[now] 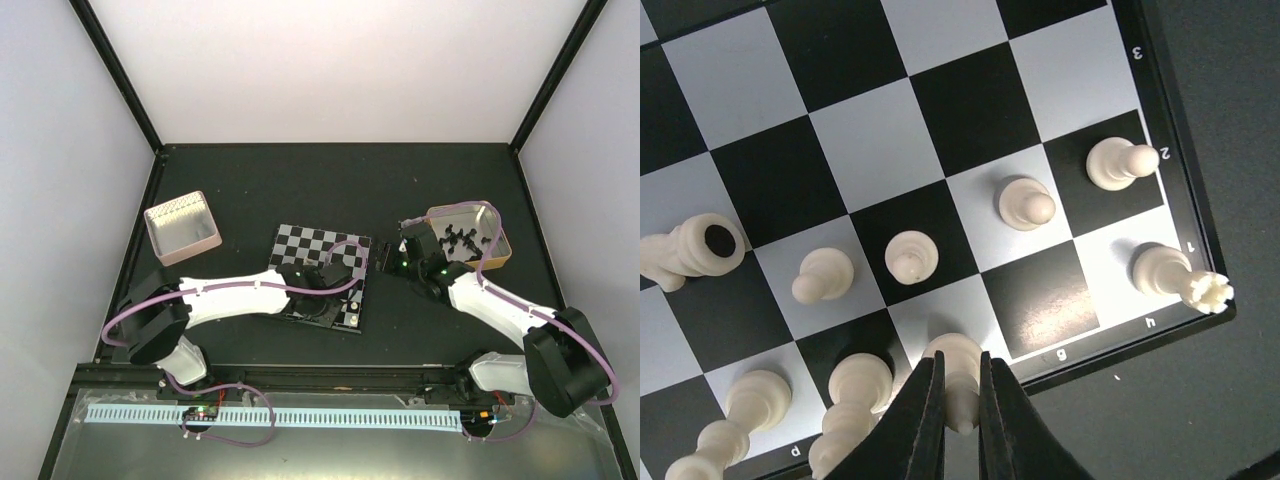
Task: Set up the chess pieces on the board
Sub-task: Place the chess piece on the chessboard, then pick up the chess piece from the chessboard.
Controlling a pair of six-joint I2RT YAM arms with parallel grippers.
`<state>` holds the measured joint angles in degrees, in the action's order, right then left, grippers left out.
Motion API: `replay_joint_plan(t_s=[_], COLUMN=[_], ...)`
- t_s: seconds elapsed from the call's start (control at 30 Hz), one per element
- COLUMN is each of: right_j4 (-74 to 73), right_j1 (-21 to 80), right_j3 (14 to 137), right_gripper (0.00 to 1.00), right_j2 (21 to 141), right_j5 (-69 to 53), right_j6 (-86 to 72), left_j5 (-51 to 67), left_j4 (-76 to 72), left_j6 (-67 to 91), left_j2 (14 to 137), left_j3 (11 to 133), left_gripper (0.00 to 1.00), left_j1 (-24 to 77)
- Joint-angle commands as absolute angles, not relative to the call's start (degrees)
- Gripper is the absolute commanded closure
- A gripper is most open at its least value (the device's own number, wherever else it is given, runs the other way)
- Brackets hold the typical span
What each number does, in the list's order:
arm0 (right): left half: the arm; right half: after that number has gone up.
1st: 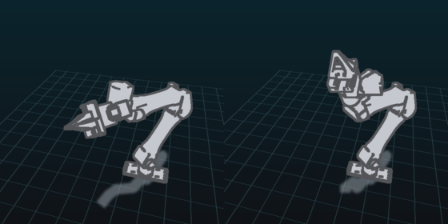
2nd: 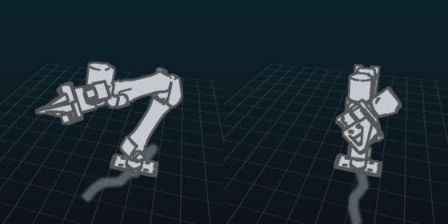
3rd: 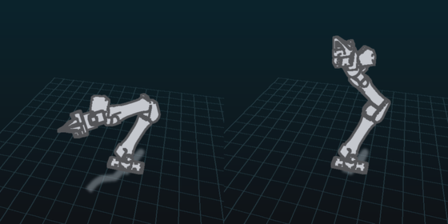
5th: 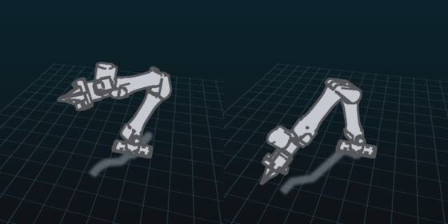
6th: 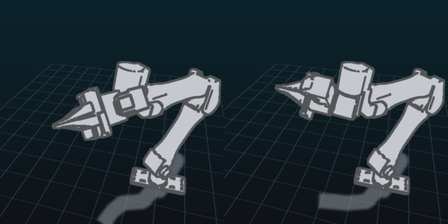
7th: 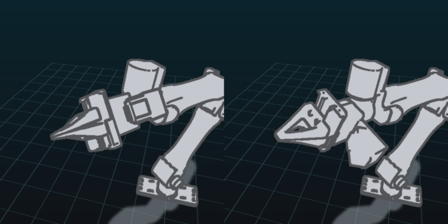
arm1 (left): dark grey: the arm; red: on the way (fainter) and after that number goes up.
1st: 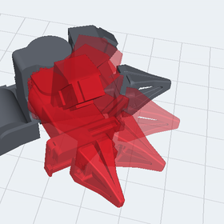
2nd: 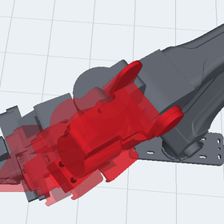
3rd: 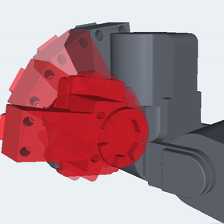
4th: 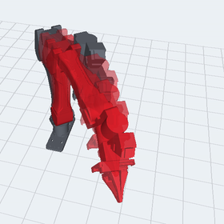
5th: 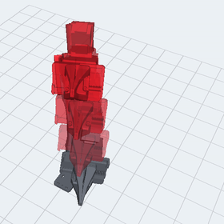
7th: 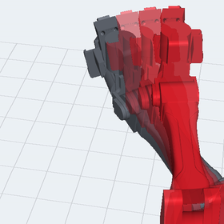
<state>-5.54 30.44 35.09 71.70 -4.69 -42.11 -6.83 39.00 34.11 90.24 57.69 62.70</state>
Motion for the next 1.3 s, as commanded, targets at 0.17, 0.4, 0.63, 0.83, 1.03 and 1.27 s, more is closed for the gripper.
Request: replay_joint_plan(t_s=[0.17,0.4,0.63,0.83,1.03,1.27], right_j4=[-4.9,-5.3,-5.1,-4.3,-8.5,-13.6], right_j1=[30.1,30.1,30.1,30.3,33.1,41.3], right_j3=[35.5,35.7,36.1,37.2,43.7,54.2], right_gripper=[0.39,0.39,0.4,0.42,0.43,0.43], right_j2=[71.5,71.2,71.3,73.1,80.2,90.7], right_j5=[-5.3,-5.6,-6.4,-10.5,-13.0,-11.5], right_j6=[-42.0,-42.0,-42.0,-37.9,-32.4,-28.2], left_j5=[-9.4,-8.4,-9.3,-12.4,-12.6,-8.7], left_j4=[38.0,37.4,38.5,36.8,31.5,25.7], left_j6=[34.3,34.1,33.5,32.9,33.8,35.2], left_j2=[93.4,92.7,88.2,80.9,73.8,63.3], left_j3=[58.4,58.3,58.3,57.6,51.6,41.2], left_gripper=[0.89,0.82,0.7,0.58,0.51,0.45], left_j1=[62.9,62.9,62.6,58.9,50.5,41.1])
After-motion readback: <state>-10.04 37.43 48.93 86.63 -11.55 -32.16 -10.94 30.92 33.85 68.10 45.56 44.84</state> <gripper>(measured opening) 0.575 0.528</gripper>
